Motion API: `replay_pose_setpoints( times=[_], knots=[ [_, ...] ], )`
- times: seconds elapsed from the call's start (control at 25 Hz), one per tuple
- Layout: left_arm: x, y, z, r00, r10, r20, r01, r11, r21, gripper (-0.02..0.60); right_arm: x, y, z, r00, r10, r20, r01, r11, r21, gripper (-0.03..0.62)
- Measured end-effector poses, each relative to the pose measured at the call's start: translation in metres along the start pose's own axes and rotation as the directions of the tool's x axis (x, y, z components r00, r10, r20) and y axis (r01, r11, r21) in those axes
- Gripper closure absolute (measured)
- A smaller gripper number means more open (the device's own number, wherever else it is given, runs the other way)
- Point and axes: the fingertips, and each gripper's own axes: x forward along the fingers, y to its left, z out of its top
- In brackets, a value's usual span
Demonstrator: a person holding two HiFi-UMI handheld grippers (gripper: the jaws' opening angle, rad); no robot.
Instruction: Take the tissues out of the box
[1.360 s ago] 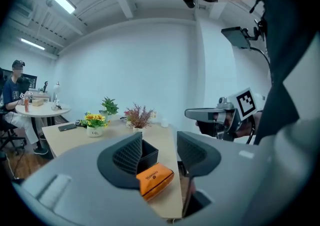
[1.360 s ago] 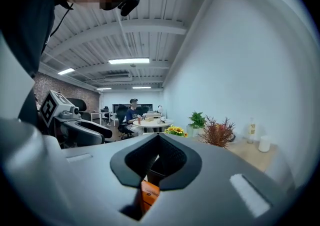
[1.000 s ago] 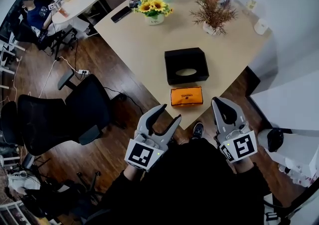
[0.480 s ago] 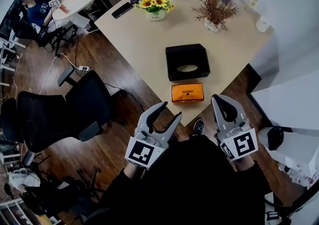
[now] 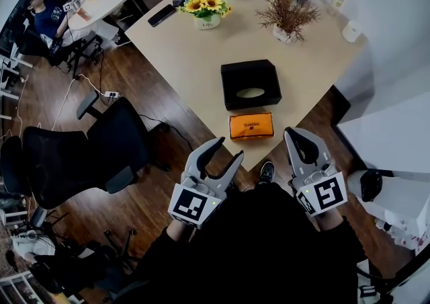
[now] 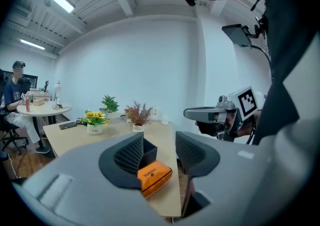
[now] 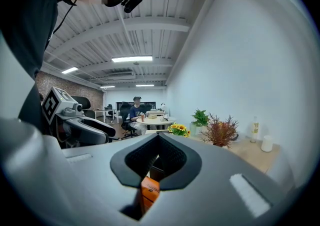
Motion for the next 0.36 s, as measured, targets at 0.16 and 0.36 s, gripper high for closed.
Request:
replay_pose_setpoints(
  times=[0.16, 0.36],
  knots=[
    [0.0001, 0.0010, 0.0021, 1.000, 0.003, 0.003, -0.003, 1.000, 0.003, 0.397, 0.0023, 0.0012, -0.0014, 1.000, 0.010, -0.005, -0.010, 1.000, 0.000, 0.594],
    [-0.0001, 0.0031, 0.0025, 1.000, 0.003, -0.001, -0.003, 1.000, 0.006, 0.397, 0.0048, 0.0028, -0.0025, 1.000, 0.016, -0.010, -0.016, 1.000, -0.001, 0.594]
  ],
)
